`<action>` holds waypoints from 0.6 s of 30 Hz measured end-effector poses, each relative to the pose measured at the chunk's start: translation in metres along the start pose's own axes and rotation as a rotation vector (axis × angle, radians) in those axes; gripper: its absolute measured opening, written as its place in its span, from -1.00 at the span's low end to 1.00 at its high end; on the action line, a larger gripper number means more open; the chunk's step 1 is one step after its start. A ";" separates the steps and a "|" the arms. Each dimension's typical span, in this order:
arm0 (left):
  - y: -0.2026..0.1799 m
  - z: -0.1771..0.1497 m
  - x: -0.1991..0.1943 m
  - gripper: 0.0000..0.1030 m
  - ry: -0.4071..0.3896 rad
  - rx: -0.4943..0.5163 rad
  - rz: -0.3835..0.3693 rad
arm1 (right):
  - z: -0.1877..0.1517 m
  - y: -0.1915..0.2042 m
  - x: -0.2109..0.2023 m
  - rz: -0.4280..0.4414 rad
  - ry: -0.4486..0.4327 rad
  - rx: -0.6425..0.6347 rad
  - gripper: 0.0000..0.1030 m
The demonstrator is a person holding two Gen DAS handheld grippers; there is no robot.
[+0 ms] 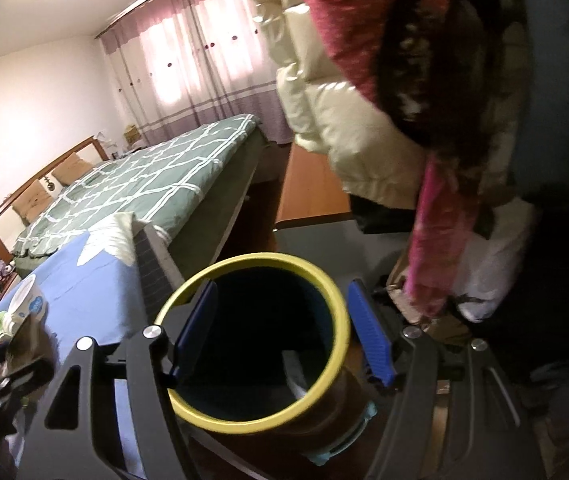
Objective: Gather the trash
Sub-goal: 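Carry the brown tray over the yellow bin and release it with the left gripper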
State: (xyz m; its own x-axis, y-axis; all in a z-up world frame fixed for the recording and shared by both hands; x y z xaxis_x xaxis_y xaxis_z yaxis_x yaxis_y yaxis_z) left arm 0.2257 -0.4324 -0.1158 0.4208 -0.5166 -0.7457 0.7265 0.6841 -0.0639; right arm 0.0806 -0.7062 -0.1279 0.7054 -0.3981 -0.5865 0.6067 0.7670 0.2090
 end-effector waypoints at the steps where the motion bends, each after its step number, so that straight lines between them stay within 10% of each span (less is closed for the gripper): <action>1: -0.007 0.008 0.012 0.57 0.006 0.017 -0.005 | 0.000 -0.003 0.000 -0.005 -0.001 0.002 0.25; 18: -0.057 0.054 0.102 0.84 0.076 0.038 -0.070 | -0.007 -0.031 0.000 -0.052 0.014 0.014 0.32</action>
State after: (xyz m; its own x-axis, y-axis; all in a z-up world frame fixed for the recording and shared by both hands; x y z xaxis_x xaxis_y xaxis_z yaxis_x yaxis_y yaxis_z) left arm 0.2566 -0.5518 -0.1524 0.3271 -0.5212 -0.7883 0.7734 0.6270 -0.0936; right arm 0.0590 -0.7269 -0.1396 0.6676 -0.4305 -0.6074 0.6476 0.7383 0.1884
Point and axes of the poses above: each gripper's, at about its wrist camera, not at the fingertips, and x roughly the way its jaws point, y to its left, z to its top, the point moved 6 cm from there along x, roughly the way its jaws point, and after that the axes turned 2 degrees about -z, right-handed, at the moved point
